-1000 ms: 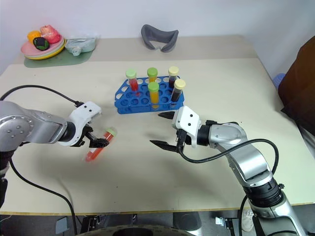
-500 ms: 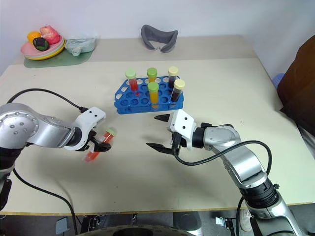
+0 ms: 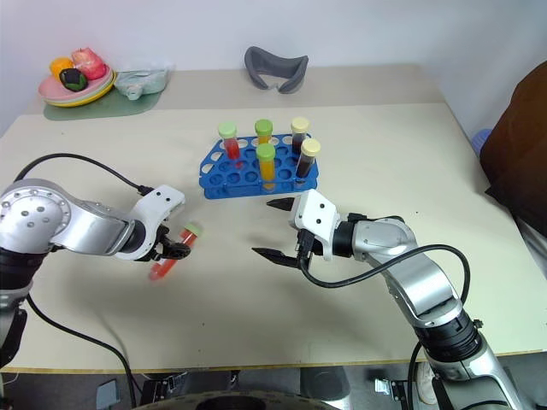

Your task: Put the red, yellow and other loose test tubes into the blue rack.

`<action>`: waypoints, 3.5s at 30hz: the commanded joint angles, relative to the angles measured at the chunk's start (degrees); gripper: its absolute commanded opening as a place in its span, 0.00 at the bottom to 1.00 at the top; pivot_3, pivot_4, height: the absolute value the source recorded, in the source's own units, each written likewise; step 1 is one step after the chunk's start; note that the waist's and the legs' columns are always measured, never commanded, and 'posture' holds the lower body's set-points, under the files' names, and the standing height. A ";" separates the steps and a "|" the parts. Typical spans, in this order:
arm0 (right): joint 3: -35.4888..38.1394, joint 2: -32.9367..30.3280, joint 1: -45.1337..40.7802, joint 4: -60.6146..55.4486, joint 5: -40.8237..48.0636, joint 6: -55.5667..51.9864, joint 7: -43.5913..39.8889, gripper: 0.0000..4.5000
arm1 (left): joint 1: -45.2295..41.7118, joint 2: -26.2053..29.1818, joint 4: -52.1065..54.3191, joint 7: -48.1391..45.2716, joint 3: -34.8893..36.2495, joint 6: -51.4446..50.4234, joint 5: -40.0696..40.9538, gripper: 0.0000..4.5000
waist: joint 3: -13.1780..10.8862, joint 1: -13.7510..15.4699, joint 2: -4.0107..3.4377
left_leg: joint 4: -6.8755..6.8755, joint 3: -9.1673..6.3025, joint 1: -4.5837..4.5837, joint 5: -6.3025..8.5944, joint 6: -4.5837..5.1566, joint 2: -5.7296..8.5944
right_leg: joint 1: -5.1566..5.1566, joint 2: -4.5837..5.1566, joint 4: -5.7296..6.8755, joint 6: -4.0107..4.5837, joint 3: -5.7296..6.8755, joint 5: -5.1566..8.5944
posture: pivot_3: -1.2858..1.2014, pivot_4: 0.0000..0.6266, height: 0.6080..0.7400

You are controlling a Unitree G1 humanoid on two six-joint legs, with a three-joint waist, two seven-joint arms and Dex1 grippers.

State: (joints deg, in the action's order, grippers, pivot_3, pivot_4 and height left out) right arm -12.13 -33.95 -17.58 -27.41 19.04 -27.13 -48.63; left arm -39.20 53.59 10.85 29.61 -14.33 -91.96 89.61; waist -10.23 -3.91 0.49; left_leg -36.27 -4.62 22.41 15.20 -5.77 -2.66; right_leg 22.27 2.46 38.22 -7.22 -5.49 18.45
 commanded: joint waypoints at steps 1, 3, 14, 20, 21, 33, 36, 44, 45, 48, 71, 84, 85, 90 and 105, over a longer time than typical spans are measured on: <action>0.09 0.43 -0.35 -2.16 0.12 1.29 0.06 1.00 | -0.07 0.06 -1.40 2.57 -0.33 -0.54 -0.66 0.42 | 0.00 0.00 -0.01 | 0.00 0.00 0.00 0.00 0.00 0.00 | 0.00 0.00 0.00 0.00 0.00 0.00 | 0.52 0.24 1.00; 0.06 0.42 -0.33 -2.06 -0.01 1.42 0.00 1.00 | -0.26 -0.27 -1.59 3.02 -0.24 -0.54 -0.63 0.42 | 0.00 0.01 -0.01 | 0.00 0.00 0.00 0.00 0.00 0.00 | 0.01 0.00 0.00 0.00 0.00 0.00 | 0.52 0.24 1.00; -0.18 0.73 -0.45 -1.77 -0.13 1.72 -0.14 1.00 | -1.05 -0.36 -1.01 4.06 0.06 -0.54 -2.10 0.18 | 0.01 0.04 -0.01 | 0.00 0.00 0.00 0.00 0.00 0.00 | 0.01 0.00 0.00 0.00 0.00 0.00 | 0.52 0.24 1.00; 0.22 0.96 -0.14 -1.37 0.22 1.58 0.34 1.00 | -1.59 -1.89 0.85 5.07 7.42 3.83 -5.77 0.18 | -0.01 0.10 0.01 | 0.00 0.00 0.03 0.00 0.00 0.00 | 0.04 0.00 0.00 0.00 0.00 0.00 | 0.52 0.24 1.00; 0.71 1.57 0.18 -0.94 0.64 1.36 0.98 1.00 | -1.64 -1.93 3.54 2.88 8.99 8.27 -10.46 0.18 | -0.01 0.20 0.03 | 0.00 -0.01 0.05 0.00 -0.01 0.00 | 0.05 0.00 -0.01 0.00 0.00 0.00 | 0.52 0.24 1.00; 5.02 10.25 8.90 4.96 -6.38 4.40 17.82 1.00 | 12.57 -16.22 13.10 -30.66 7.92 71.56 -60.64 0.18 | 0.00 1.66 0.03 | 0.16 0.28 0.16 -0.26 -0.48 0.01 | 0.13 0.09 -0.27 0.00 -0.09 0.00 | 0.52 0.24 1.00; 5.44 12.23 10.23 4.86 -7.05 4.42 20.55 1.00 | 13.85 -22.45 7.96 -33.76 6.04 80.21 -66.86 0.18 | 0.00 1.53 0.02 | 0.14 0.28 0.12 -0.23 -0.42 0.02 | 0.12 0.08 -0.21 -0.01 -0.10 0.00 | 0.52 0.24 1.00; 5.31 13.04 12.26 3.77 -7.82 4.77 22.16 1.00 | 14.46 -33.83 -5.61 -40.44 7.03 93.27 -73.65 0.18 | 0.02 1.41 0.02 | 0.11 0.27 0.09 -0.03 -0.06 0.02 | 0.10 0.07 -0.18 -0.01 -0.10 -0.01 | 0.52 0.24 1.00; 5.44 12.95 12.19 3.75 -7.82 4.80 22.22 1.00 | 14.74 -34.67 -6.60 -41.32 7.24 93.75 -73.66 0.18 | 0.02 1.41 0.02 | 0.10 0.27 0.09 -0.03 -0.06 0.02 | 0.09 0.07 -0.18 -0.01 -0.10 -0.01 | 0.52 0.24 1.00; 6.02 12.83 11.71 3.76 -7.46 4.67 22.32 1.00 | 15.32 -36.15 -8.85 -43.41 7.55 95.16 -75.01 0.18 | 0.02 1.36 0.02 | 0.11 0.26 0.09 -0.03 -0.06 0.01 | 0.10 0.06 -0.18 -0.02 -0.10 -0.01 | 0.52 0.24 1.00; 6.37 11.98 11.12 0.21 -1.74 2.23 17.51 1.00 | 13.44 -44.55 -20.73 -49.35 10.63 105.79 -78.96 0.18 | 0.02 1.40 0.03 | 0.10 0.24 0.07 -0.02 -0.05 0.02 | 0.06 0.06 -0.17 -0.02 -0.09 -0.01 | 0.52 0.24 1.00; 5.71 12.23 11.11 -0.03 -1.86 1.74 17.75 1.00 | 11.70 -45.59 -26.12 -50.62 11.36 110.76 -80.80 0.18 | 0.02 1.40 0.03 | 0.10 0.23 0.07 -0.02 -0.05 0.02 | 0.06 0.06 -0.17 -0.02 -0.09 -0.01 | 0.52 0.24 1.00; 5.66 12.26 11.06 -0.01 -1.86 1.72 17.74 1.00 | 11.61 -45.64 -26.42 -50.83 11.36 110.96 -80.81 0.18 | 0.02 1.40 0.03 | 0.10 0.23 0.06 -0.02 -0.05 0.02 | 0.06 0.05 -0.17 -0.02 -0.09 -0.01 | 0.52 0.24 1.00; 5.55 12.39 10.69 0.25 -1.90 1.71 17.69 1.00 | 11.09 -46.42 -27.77 -51.69 11.52 111.44 -80.13 0.18 | 0.02 1.41 0.03 | 0.10 0.23 0.07 -0.02 -0.05 0.02 | 0.06 0.05 -0.17 -0.02 -0.09 -0.01 | 0.52 0.24 1.00; 5.48 12.70 10.87 0.24 -2.00 1.65 18.08 1.00 | 11.67 -46.77 -29.29 -52.17 11.58 112.40 -81.51 0.18 | 0.02 1.41 0.03 | 0.10 0.22 0.06 -0.02 -0.05 0.02 | 0.05 0.05 -0.17 -0.02 -0.08 -0.01 | 0.52 0.24 1.00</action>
State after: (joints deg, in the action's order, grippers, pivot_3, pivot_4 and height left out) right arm -6.56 -21.52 -6.51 -24.60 16.54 -25.86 -30.65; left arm -27.76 6.72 -18.90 -22.42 -3.11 19.84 8.63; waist -10.21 -2.50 0.52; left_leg -36.17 -4.40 22.47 15.18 -5.82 -2.64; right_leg 22.32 2.51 38.05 -7.24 -5.57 18.45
